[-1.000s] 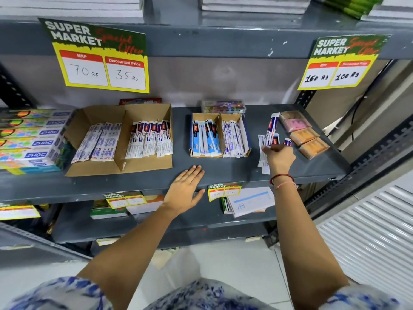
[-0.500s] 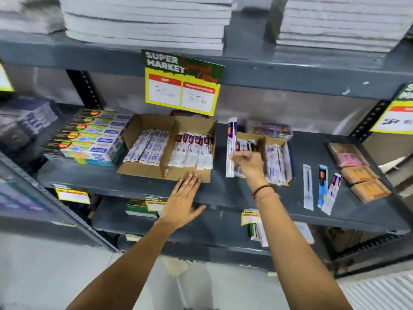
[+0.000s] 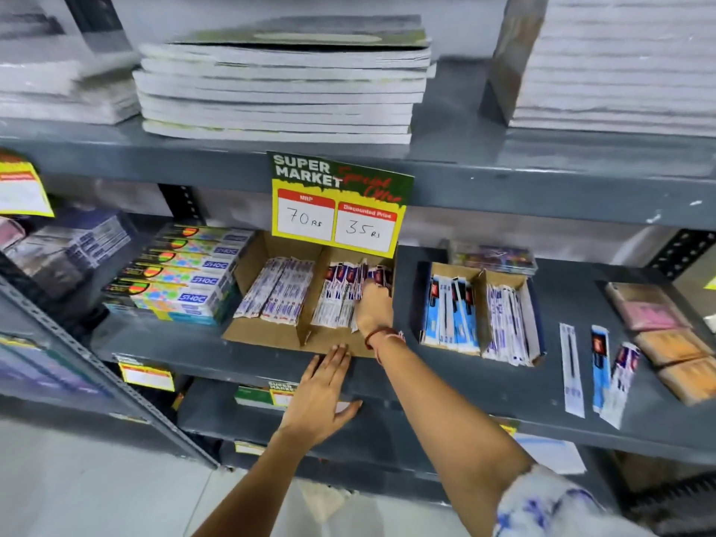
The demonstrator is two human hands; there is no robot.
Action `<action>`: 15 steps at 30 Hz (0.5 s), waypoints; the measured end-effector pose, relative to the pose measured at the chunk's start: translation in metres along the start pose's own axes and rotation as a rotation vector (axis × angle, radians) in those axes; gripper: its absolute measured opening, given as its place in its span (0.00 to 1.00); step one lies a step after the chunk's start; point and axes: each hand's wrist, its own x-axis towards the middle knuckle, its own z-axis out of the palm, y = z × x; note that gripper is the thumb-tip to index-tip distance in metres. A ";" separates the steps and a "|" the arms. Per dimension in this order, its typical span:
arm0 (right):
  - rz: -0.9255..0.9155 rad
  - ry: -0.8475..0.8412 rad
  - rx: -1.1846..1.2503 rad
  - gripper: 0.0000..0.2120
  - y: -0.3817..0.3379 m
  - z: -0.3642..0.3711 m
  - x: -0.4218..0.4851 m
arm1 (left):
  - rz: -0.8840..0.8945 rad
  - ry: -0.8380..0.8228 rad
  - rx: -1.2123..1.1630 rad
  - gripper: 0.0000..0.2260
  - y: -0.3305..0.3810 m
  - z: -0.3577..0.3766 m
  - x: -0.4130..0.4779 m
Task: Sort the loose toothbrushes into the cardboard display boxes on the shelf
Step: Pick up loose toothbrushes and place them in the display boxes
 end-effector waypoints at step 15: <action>-0.243 -0.094 -0.199 0.13 0.018 0.022 -0.006 | -0.009 0.048 -0.030 0.32 0.001 -0.002 -0.001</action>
